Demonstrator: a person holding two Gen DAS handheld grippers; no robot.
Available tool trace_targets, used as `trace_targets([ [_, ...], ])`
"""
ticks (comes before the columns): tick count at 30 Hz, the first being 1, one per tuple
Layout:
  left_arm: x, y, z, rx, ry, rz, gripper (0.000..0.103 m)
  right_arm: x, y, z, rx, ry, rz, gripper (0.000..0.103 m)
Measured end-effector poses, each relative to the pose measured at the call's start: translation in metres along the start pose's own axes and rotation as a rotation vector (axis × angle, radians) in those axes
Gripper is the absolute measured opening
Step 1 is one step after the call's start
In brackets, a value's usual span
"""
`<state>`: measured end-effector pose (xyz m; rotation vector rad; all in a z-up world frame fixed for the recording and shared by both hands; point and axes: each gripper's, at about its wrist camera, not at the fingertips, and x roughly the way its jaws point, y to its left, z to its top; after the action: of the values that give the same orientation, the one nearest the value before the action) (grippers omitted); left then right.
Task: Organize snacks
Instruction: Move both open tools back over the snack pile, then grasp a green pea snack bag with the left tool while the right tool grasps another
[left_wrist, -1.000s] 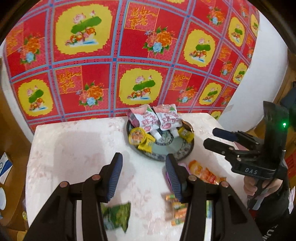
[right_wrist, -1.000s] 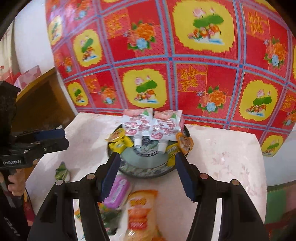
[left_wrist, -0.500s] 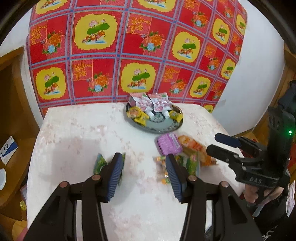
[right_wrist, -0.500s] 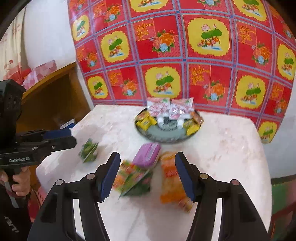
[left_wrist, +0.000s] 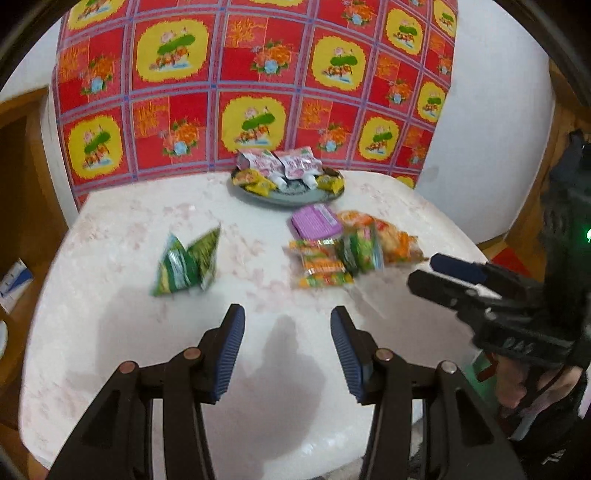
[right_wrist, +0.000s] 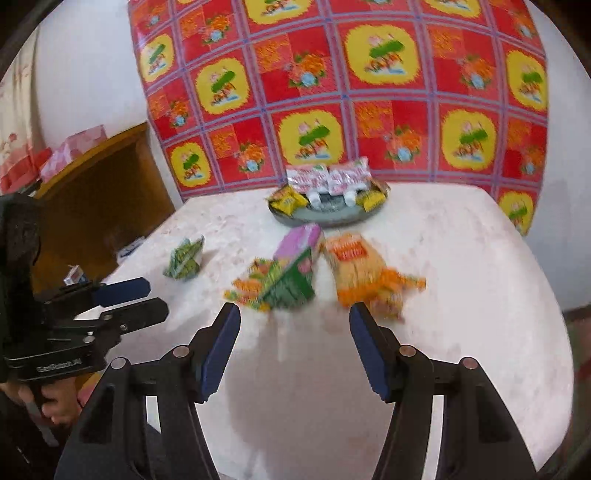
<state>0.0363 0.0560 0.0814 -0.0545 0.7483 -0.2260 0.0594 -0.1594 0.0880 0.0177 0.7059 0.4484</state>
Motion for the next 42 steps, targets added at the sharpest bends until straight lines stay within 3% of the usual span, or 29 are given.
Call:
trace_targets([
  [3, 0.008, 0.004, -0.012, -0.025, 0.013, 0.001, 0.051, 0.004, 0.008, -0.016, -0.035, -0.009, -0.081, 0.063],
  [8, 0.021, 0.009, -0.021, -0.046, 0.033, 0.012, 0.051, 0.012, 0.009, -0.026, -0.069, -0.004, -0.116, 0.063],
  [18, 0.022, 0.014, -0.027, -0.069, -0.028, 0.029, 0.052, 0.025, 0.000, -0.033, -0.063, -0.008, -0.149, 0.063],
  [23, 0.020, 0.017, -0.036, -0.069, -0.101, 0.008, 0.052, 0.027, 0.006, -0.038, -0.113, -0.025, -0.182, 0.066],
  [30, 0.021, 0.006, -0.045, -0.016, -0.165, 0.064, 0.053, 0.028, 0.007, -0.042, -0.112, -0.059, -0.181, 0.070],
  [34, 0.019, 0.009, -0.047, -0.036, -0.177, 0.056, 0.053, 0.027, 0.007, -0.043, -0.117, -0.069, -0.175, 0.070],
  [37, 0.014, 0.016, -0.039, -0.032, -0.153, 0.025, 0.053, 0.025, 0.004, -0.046, -0.129, -0.094, -0.151, 0.070],
  [42, 0.004, 0.039, -0.010, -0.035, -0.181, 0.073, 0.053, 0.023, 0.004, -0.049, -0.138, -0.116, -0.136, 0.070],
])
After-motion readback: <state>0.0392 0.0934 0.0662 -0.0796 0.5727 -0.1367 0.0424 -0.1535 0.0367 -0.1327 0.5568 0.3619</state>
